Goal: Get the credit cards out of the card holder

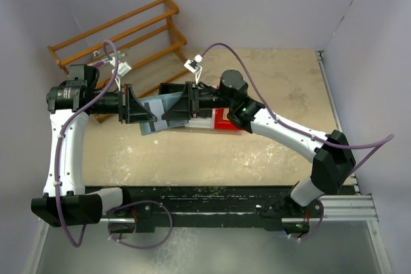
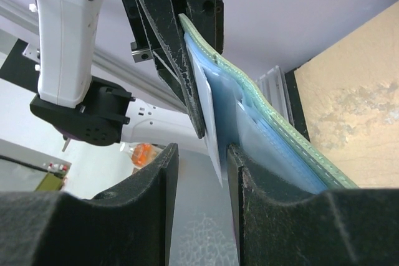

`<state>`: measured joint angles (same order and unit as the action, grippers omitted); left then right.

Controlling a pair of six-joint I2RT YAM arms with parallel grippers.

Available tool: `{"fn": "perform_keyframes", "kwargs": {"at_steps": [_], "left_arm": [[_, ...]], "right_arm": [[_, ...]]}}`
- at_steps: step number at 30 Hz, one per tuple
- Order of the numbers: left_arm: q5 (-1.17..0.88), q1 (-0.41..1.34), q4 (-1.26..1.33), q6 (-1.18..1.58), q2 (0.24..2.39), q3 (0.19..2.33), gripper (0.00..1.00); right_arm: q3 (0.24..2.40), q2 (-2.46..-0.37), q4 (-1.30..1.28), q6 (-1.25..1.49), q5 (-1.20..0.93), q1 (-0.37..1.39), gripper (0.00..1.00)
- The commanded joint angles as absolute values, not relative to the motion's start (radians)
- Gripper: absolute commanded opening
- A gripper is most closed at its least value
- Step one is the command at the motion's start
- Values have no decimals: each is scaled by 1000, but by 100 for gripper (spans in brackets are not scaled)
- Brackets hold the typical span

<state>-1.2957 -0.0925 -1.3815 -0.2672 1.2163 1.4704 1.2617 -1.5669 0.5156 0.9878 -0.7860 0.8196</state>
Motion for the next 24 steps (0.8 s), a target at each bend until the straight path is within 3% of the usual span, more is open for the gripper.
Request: {"fn": "perform_keyframes", "kwargs": {"at_steps": [1,3,13,19,22,24], "left_arm": [[-1415,-100,-1423,-337,1216,1529,0],[-1427,-100,-1430,-340,1219,1533,2],[-1478,-100,-1483,-394,1224,1540,16],[-1529,-100,-1546,-458,1224,1549,35],[-1564,-100,-1545,-460,1214,1551,32],[-1570,-100,-1546,-456,1213,1551,21]], "right_arm": [[1256,-1537,580,997,-820,825,40],[1246,-1537,611,1022,-828,827,37],[1195,-1537,828,1176,-897,833,0],[1172,-1531,888,1218,-916,833,0],[1164,-1524,900,1223,-916,833,0],[1159,-1518,904,1223,-913,833,0]]}}
